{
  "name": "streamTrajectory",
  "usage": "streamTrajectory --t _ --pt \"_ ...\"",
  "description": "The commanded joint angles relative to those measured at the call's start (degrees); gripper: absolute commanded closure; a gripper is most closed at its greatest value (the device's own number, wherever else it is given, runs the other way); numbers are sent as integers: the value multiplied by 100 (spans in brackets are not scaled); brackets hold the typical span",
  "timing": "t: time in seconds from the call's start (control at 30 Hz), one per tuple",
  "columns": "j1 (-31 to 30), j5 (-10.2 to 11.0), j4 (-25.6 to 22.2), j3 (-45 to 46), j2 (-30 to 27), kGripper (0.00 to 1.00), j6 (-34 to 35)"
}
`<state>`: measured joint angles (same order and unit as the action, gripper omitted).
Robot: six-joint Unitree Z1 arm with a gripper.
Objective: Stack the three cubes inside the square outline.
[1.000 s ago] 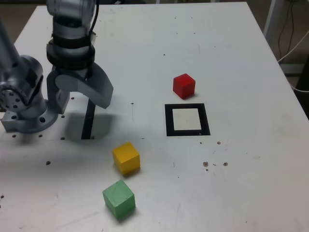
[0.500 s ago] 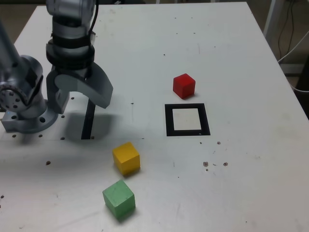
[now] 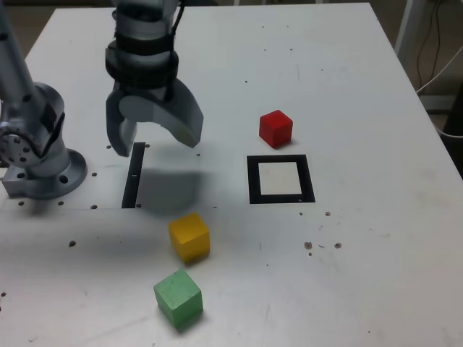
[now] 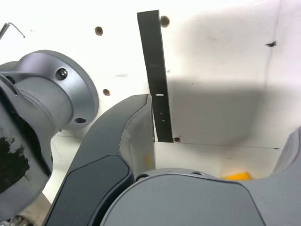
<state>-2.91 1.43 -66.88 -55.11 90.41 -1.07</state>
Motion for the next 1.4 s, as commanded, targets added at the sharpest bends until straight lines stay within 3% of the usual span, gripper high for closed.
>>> streamTrajectory --t 0.0,0.33,0.93,1.37 --pt "10 37 -207 -397 198 1 -23" --pt "96 149 -818 -1704 904 1 -163" --pt "904 225 -1447 -3545 2029 1 -883" --pt "1422 262 -1674 -4367 2675 1 -1350"
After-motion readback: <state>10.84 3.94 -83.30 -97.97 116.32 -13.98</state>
